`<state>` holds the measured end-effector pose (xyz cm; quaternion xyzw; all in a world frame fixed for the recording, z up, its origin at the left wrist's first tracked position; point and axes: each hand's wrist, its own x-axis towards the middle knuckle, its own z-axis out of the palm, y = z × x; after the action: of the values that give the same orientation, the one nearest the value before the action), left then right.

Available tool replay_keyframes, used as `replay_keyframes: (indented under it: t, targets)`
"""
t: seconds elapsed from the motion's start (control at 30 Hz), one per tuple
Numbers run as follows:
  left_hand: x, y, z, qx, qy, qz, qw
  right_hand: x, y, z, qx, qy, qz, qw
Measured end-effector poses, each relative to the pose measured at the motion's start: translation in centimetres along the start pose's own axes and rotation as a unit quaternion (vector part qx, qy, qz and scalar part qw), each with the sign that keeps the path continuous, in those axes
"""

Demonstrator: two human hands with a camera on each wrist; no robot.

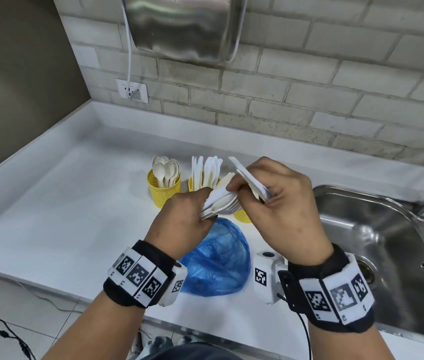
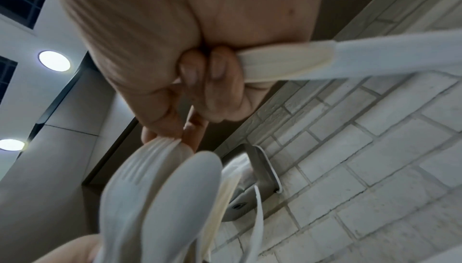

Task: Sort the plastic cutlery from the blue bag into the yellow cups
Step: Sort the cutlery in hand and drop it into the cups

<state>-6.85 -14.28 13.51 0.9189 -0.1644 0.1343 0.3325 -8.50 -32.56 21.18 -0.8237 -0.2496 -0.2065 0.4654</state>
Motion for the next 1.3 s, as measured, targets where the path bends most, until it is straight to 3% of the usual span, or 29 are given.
replay_keyframes:
  t: [0.27,0.5,0.73,0.8,0.97,1.07,1.13,1.3]
  targets:
    - [0.0,0.1,0.1,-0.015,-0.024,-0.002,1.000,0.1,-0.1,-0.8,0.020,0.053,0.035,0.998]
    - [-0.3,-0.2,0.1,-0.024,-0.041,-0.014,0.999,0.4,0.0,-2.3,0.081,0.174,0.056,0.980]
    - [-0.3,0.6,0.2,0.006,-0.031,-0.009,0.999,-0.5,0.7,-0.5,0.214,0.166,0.102,0.957]
    - [-0.4,1.0,0.1,0.007,-0.019,-0.009,1.000,-0.5,0.9,0.2,0.233,0.175,0.145,0.946]
    - [-0.3,1.3,-0.1,0.020,0.013,0.008,1.000,-0.6,0.6,0.6,0.280,0.123,0.211,0.929]
    - [-0.5,1.2,0.0,0.017,0.028,0.009,0.999,-0.4,-0.1,0.2,0.337,0.190,0.187,0.903]
    - [-0.7,0.9,0.2,0.001,0.035,0.010,0.999,-0.1,-0.2,-0.2,0.387,0.253,0.171,0.870]
    - [-0.9,0.7,0.0,-0.129,0.055,0.028,0.990,0.4,1.2,-1.9,0.523,0.376,0.242,0.726]
